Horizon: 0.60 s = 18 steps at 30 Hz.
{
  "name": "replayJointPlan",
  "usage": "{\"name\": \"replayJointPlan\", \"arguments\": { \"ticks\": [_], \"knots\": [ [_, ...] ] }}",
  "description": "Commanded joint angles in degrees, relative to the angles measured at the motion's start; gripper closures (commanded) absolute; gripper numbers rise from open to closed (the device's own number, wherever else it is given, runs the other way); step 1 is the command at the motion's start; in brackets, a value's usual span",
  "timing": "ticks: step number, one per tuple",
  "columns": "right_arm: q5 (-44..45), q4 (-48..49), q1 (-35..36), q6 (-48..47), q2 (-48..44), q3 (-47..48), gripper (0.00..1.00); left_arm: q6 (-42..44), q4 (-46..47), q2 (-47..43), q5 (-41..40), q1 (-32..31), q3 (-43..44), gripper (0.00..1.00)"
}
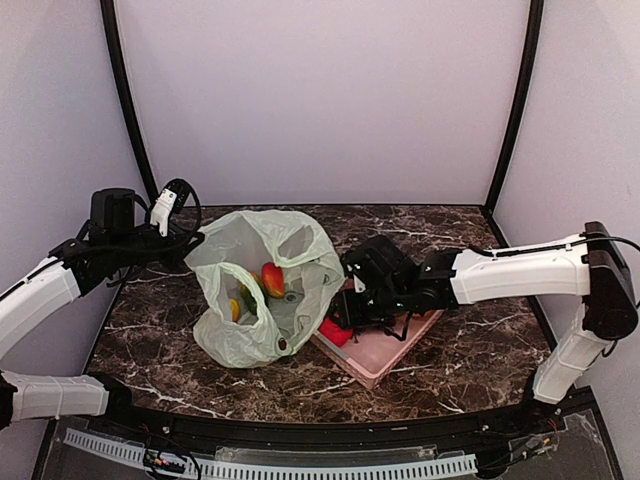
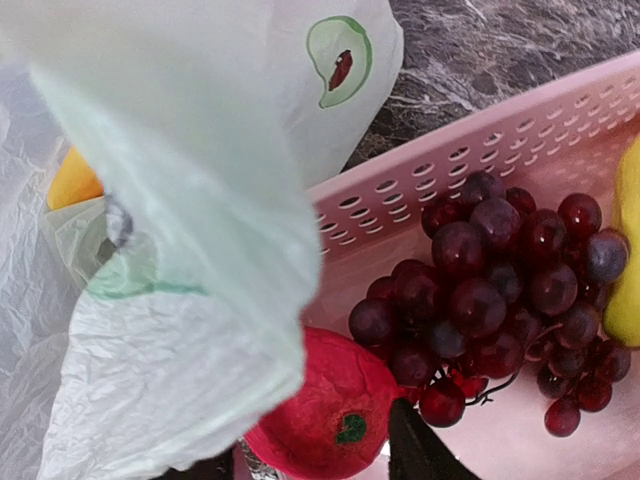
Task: Untie the knot of the plastic bag and take out the fruit
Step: Adjust the fake fruit in the bin.
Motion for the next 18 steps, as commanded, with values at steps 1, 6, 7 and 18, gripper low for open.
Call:
{"name": "replayJointPlan", "arguments": {
  "ticks": [1,6,7,18],
  "knots": [
    [-1.14,0.94,0.84,1.68,-0.01,-1.12,0.57,0.39,-0.35,-1.07,0.24,-0.18,-0.64,0.99],
    [-1.51,2.07,0.92,2.14,1.37,-1.36,0.62,0.39,-0.35,-1.03,0.33,-0.18,-0.64,0.99],
    [-1.52,2.29,0.97,2.06,1.65,-1.25,0.62,0.39,-0.35,-1.01,0.33,-0.18,-0.64,0.99],
    [-1.55,3.74,0.99,1.37,7.35,1.07,0.65,0.48,-0.36,-1.01,0.19,-0.18,-0.64,0.99]
  ]
}}
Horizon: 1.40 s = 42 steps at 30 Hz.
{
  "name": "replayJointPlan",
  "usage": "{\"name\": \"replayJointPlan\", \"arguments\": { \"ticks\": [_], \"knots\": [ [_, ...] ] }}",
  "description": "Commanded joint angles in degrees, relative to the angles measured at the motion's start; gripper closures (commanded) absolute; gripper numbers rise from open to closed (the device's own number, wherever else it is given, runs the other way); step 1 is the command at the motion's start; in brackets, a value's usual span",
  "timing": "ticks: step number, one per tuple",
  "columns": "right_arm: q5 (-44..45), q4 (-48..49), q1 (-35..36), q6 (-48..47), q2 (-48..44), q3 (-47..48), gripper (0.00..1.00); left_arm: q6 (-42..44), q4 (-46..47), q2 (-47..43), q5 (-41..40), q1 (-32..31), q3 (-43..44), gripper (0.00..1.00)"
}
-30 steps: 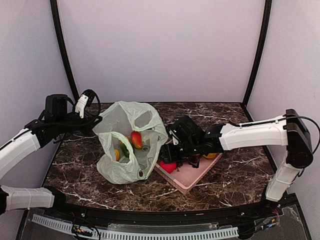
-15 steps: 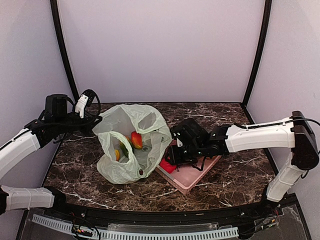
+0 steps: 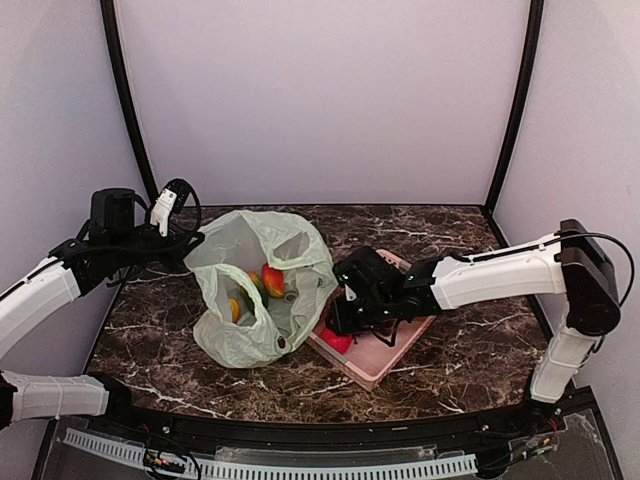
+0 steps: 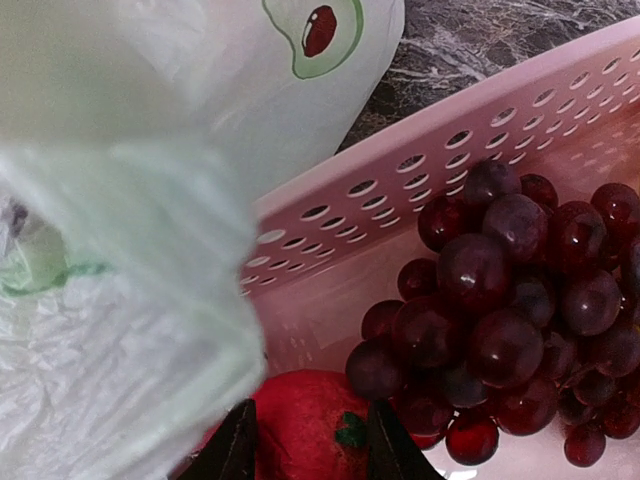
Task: Untie the knot of the plastic bag and take out the fruit
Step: Adjust the fake fruit in the bin.
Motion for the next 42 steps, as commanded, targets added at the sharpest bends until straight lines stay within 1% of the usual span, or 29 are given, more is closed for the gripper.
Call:
{"name": "replayJointPlan", "arguments": {
  "ticks": [1,4,7,10,15,18,26,28,33,36,42],
  "knots": [
    [-0.42,0.90,0.65,0.02,2.12,0.75,0.65,0.48,-0.34,-1.02,0.22,-0.18,-0.64,0.99],
    [0.40,0.87,0.60,0.15,2.16,1.00,0.65,0.48,-0.36,-1.05,0.32,-0.18,-0.60,0.99],
    [0.65,0.67,0.59,-0.14,1.32,1.42,0.61,0.47,-0.36,-1.20,0.40,-0.18,-0.56,0.99],
    [1.30,-0.29,0.65,0.20,-0.83,1.04,0.52,0.45,-0.35,-1.43,0.24,-0.18,-0.63,0.99],
    [3.41,-1.88,0.79,3.66,-5.20,-2.70,0.30,0.35,-0.33,-1.64,0.51,-0.18,-0.58,0.99],
    [3.54,-1.95,0.98,6.08,-6.59,-4.64,0.26,0.24,-0.28,-1.67,0.80,-0.18,-0.55,0.99],
    [2.73,-5.65,2.60,10.11,-4.73,-3.59,0.25,0.22,-0.25,-1.75,0.84,-0.18,-0.59,0.99],
    [1.43,-4.69,2.62,11.05,-3.93,-3.75,0.26,0.15,-0.25,-1.75,1.00,-0.18,-0.55,0.99],
    [-0.07,-1.14,2.74,11.77,-1.85,-2.73,0.35,0.21,-0.27,-1.82,0.84,-0.22,-0.63,0.99],
    [1.36,-0.99,2.70,12.45,-0.71,-1.42,0.42,0.22,-0.27,-1.84,0.78,-0.18,-0.64,0.99],
    [3.63,-0.31,2.60,14.68,1.56,0.74,0.50,0.30,-0.27,-1.82,0.70,-0.18,-0.64,0.99]
  ]
}}
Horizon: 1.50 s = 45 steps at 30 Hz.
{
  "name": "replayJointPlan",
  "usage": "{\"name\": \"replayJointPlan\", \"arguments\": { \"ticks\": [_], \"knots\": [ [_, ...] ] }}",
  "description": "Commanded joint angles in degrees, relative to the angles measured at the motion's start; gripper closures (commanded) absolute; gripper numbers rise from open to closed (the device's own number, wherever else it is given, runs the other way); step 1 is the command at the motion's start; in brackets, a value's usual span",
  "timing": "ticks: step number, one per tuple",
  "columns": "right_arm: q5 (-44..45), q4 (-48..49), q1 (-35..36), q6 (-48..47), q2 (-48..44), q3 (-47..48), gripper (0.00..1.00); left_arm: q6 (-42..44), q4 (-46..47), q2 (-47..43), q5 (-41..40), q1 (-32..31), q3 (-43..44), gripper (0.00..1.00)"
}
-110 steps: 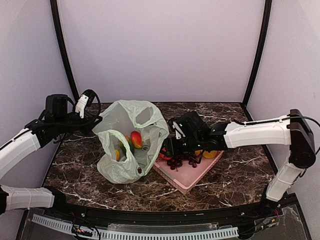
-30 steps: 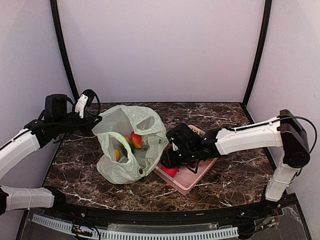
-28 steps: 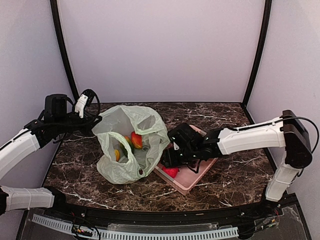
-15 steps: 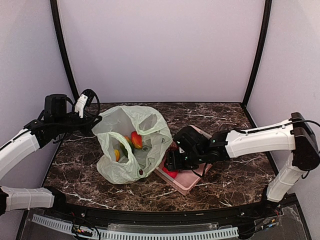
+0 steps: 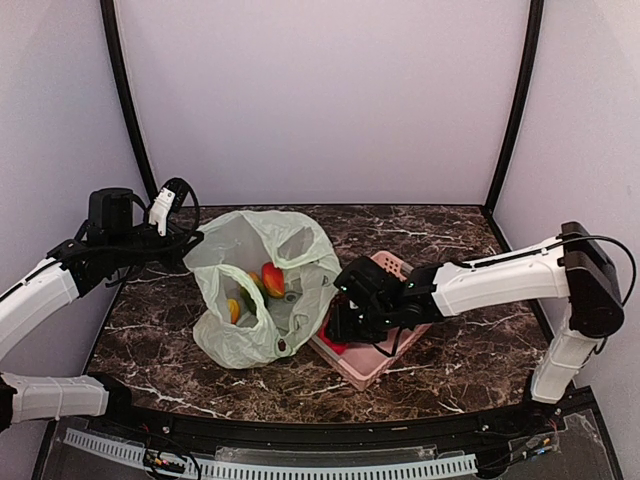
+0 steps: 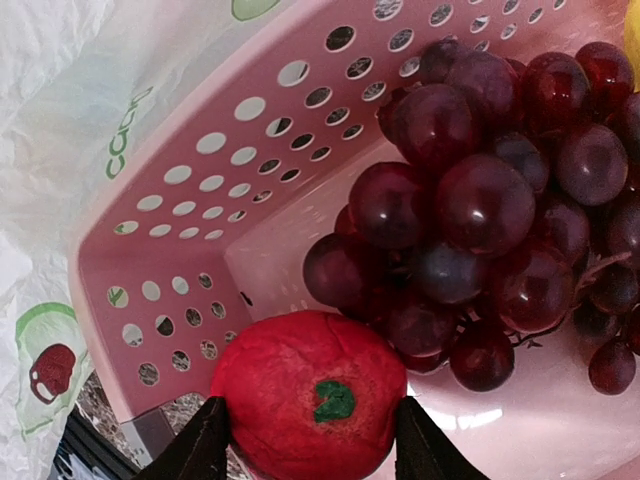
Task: Untie the knot of the plastic bag and take out the fruit
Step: Adjust the fake fruit in the bin.
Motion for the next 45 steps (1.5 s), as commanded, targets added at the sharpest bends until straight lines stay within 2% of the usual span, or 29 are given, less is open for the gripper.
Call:
{"name": "replayJointPlan", "arguments": {
  "ticks": [1,6,17,21,26,29,33,39,42,45],
  "knots": [
    [2.23,2.47,0.30,2.64,2.84,2.39,0.52,0.33,-0.23,-1.19,0.48,-0.18,-0.64,0.99],
    [3.71,3.76,0.16,3.20,5.01,4.34,0.56,0.33,-0.26,-1.17,0.55,-0.18,-0.64,0.99],
    [8.98,9.07,-0.25,2.92,6.62,5.79,0.51,0.23,-0.13,-0.85,1.04,-0.18,-0.64,0.99],
    [10.82,8.66,-0.13,2.43,4.67,5.00,0.44,0.16,-0.04,-0.89,1.39,-0.18,-0.64,0.99],
    [17.04,6.73,0.52,4.62,-2.77,-1.05,0.21,0.29,0.10,-1.42,1.49,-0.18,-0.72,0.99],
    [20.66,4.30,0.71,5.98,-7.32,-4.48,0.17,0.28,0.11,-1.70,1.49,-0.18,-0.72,0.99],
    [22.56,4.31,0.83,4.80,-12.85,-6.37,0.17,0.32,0.19,-1.95,1.38,-0.18,-0.78,0.99],
    [12.99,19.53,1.53,-12.26,-18.27,-7.15,0.16,0.24,0.26,-2.41,1.39,-0.18,-0.81,0.99],
    [2.66,27.90,1.76,-20.23,-19.69,-6.93,0.15,0.17,0.31,-2.47,1.48,-0.18,-0.78,0.99],
    [-5.94,29.33,1.93,-24.25,-17.44,-2.39,0.17,0.08,0.34,-2.29,1.54,-0.18,-0.73,0.99]
  ]
}}
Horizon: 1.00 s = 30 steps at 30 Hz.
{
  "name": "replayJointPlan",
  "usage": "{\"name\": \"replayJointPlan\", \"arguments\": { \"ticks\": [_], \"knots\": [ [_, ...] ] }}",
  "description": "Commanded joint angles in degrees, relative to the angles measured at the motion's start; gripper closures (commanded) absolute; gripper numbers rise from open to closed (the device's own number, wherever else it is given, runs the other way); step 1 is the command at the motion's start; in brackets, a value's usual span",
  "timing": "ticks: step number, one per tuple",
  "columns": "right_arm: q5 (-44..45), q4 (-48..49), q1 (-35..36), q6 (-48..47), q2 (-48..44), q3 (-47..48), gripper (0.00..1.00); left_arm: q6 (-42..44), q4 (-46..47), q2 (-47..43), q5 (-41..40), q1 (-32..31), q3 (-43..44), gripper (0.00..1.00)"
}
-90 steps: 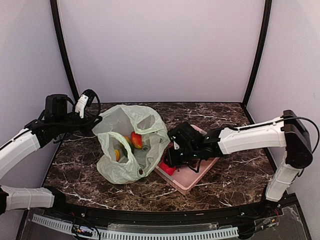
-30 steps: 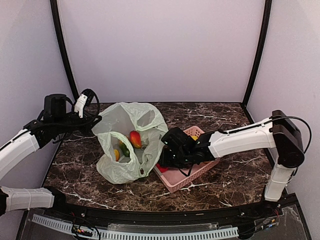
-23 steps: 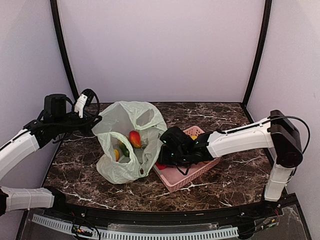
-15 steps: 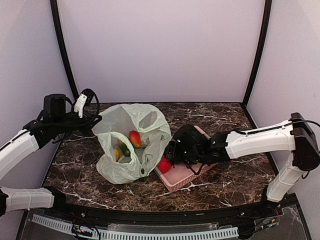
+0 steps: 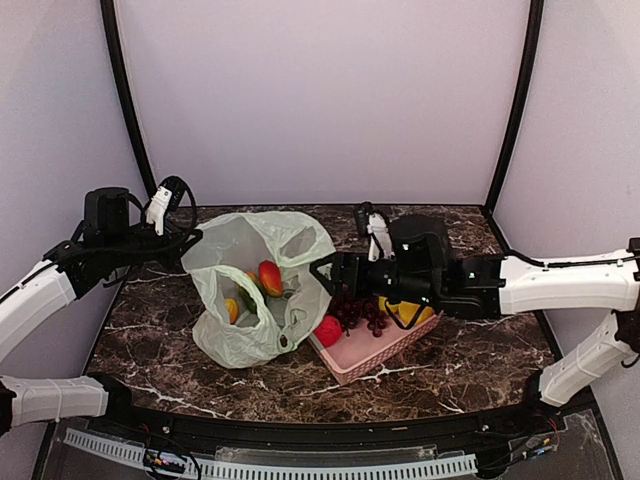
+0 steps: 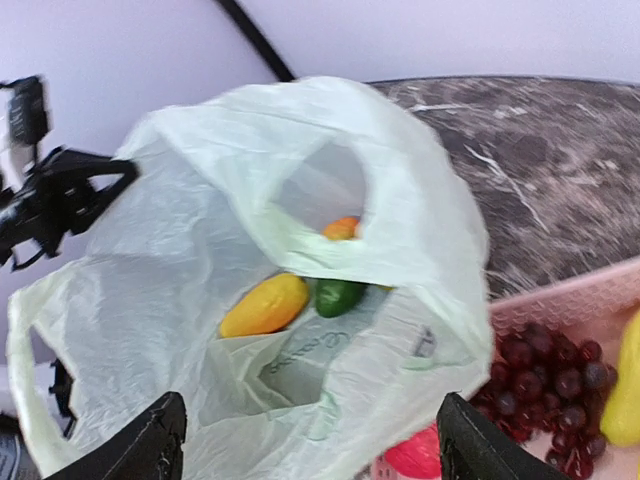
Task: Untie the knot of the plastic bag and take out the fruit
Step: Adjust the fake fruit in the bin, then adjust the bag handles on the takeout bag.
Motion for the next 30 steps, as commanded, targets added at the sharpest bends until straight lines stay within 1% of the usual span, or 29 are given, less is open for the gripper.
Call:
{"name": "replayJointPlan", "arguments": {
  "ticks": [1,4,11,15,17,18,19,22,23,24,27,30],
  "knots": [
    [-16.08,8.01,1.29,-11.02,2.58,5.89,0.19,0.00,0.37,-0.83,0.75,-0.18,-0.73,0.99],
    [-19.52,7.50,2.99,-13.88,6.87,11.17,0.23,-0.02,0.32,-0.69,0.73,-0.18,-0.72,0.99],
    [-22.85,5.07,6.04,-18.24,14.18,20.09,0.25,0.06,0.26,-0.67,0.39,-0.18,-0.74,0.99],
    [-22.44,1.06,7.09,-19.87,17.83,24.45,0.34,-0.02,0.23,-0.58,0.53,-0.18,-0.68,0.99],
    [-22.03,0.40,7.58,-20.51,19.15,25.77,0.41,-0.07,0.19,-0.58,0.50,-0.18,-0.68,0.99],
    [-21.56,0.16,7.92,-21.06,19.61,26.31,0.46,-0.09,0.16,-0.62,0.35,-0.18,-0.65,0.99],
    [-21.26,-0.11,8.18,-21.69,20.28,26.87,0.53,-0.22,0.15,-0.70,0.32,-0.18,-0.64,0.99],
    [-20.97,-2.04,9.00,-23.79,22.67,29.50,0.81,-0.57,0.29,-0.87,0.04,-0.18,-0.64,0.99],
    [-21.26,-2.57,9.30,-24.66,23.79,30.73,0.88,-0.80,0.35,-1.00,0.02,-0.18,-0.59,0.99],
    [-21.98,-3.74,9.44,-24.95,25.22,31.76,0.93,-1.07,0.55,-1.02,-0.02,-0.18,-0.52,0.99],
    [-26.29,-6.32,9.71,-25.36,30.40,35.29,1.00,-2.23,1.24,-1.07,-0.03,-0.18,-0.34,0.99],
    [-29.51,-9.42,10.02,-26.64,36.30,38.48,1.00,-3.96,2.15,-1.20,0.88,-0.18,-0.27,0.99]
  ]
}}
